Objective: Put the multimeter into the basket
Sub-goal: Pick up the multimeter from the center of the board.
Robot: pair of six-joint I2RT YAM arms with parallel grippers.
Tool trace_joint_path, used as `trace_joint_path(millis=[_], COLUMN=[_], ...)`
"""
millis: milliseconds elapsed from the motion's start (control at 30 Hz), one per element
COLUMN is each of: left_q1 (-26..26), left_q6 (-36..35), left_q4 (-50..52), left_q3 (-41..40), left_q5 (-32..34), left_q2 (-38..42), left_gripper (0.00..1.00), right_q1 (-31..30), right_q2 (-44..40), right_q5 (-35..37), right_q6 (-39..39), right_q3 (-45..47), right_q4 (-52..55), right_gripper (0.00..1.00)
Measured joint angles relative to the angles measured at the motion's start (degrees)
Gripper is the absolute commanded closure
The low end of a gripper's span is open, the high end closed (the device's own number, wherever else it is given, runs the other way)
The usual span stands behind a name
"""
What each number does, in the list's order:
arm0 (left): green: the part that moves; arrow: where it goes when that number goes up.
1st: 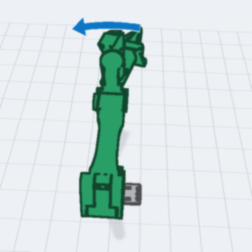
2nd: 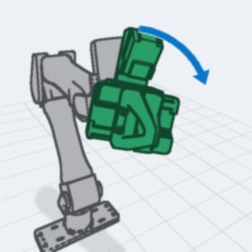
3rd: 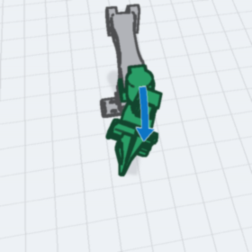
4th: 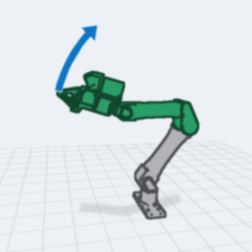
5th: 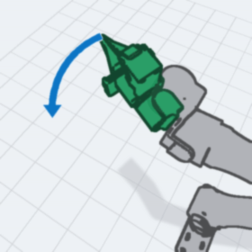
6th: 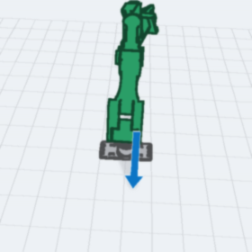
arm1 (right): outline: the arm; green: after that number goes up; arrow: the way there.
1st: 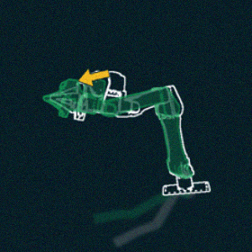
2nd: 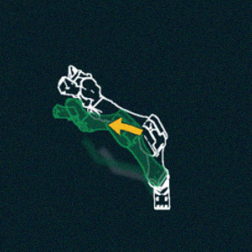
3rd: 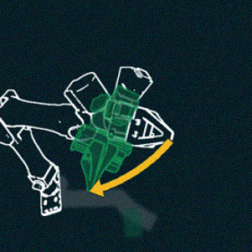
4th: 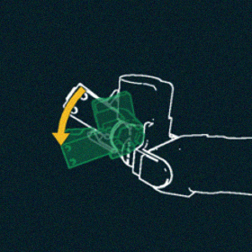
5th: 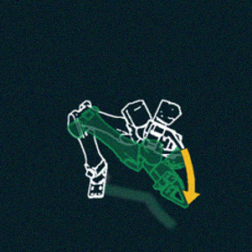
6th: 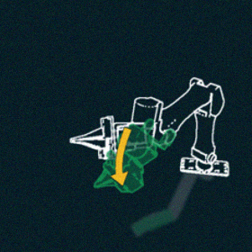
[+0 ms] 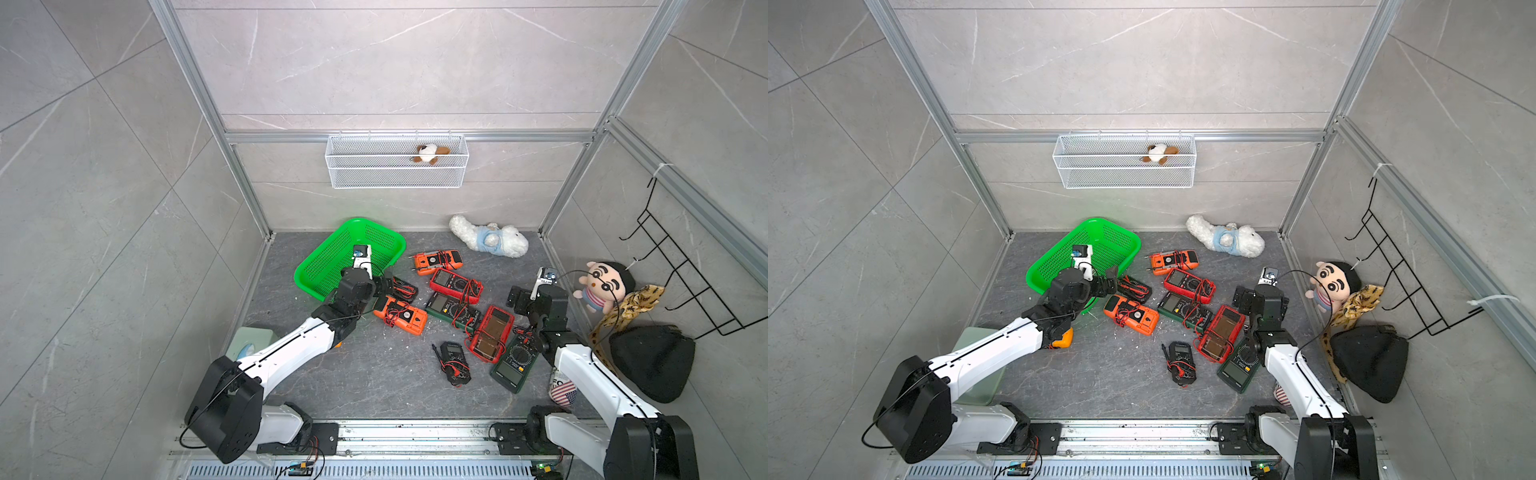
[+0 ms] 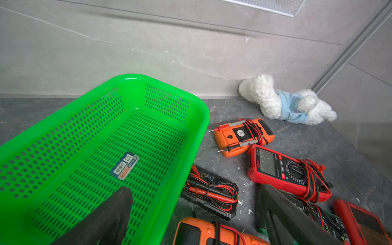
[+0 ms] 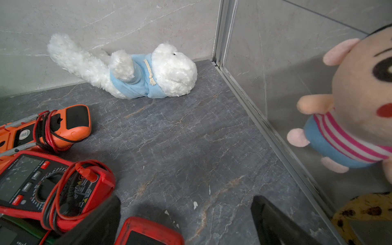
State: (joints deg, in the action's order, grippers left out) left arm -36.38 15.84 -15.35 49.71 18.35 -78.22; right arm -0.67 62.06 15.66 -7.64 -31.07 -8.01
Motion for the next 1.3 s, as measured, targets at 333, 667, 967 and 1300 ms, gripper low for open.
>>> trace_joint_path(millis=[333,667,967,1300], left_q1=[-2.5,-3.6,-3.6,-3.6], left_q6=[0.0,-1.1,-4.5,-6.7], left_q4=[2.9,7.4,15.5,27.0], left_q3=[6.2,15.4,25.8,35.1], left_q5=[-2.0,-4.0,-4.0,-6.7], left_q2=[-9.3,-19.7,-28.6,-36.0], left_gripper=[0.02,0.00,0.13,0.15], right_q1=[-0.2,-0.2,-0.2,-0.3], right_q2=[0.0,0.0,0.1,1.7], right_q5=[0.0,0.7,1.9,3.5], right_q6=[-0.4,-1.2,-2.3,-3.5], right_q3=[-0.5,-2.4,-5.6,-10.8], right_q4=[2.2,5.9,10.0,17.2], right_gripper=[0.00,0.00,0.00,0.00])
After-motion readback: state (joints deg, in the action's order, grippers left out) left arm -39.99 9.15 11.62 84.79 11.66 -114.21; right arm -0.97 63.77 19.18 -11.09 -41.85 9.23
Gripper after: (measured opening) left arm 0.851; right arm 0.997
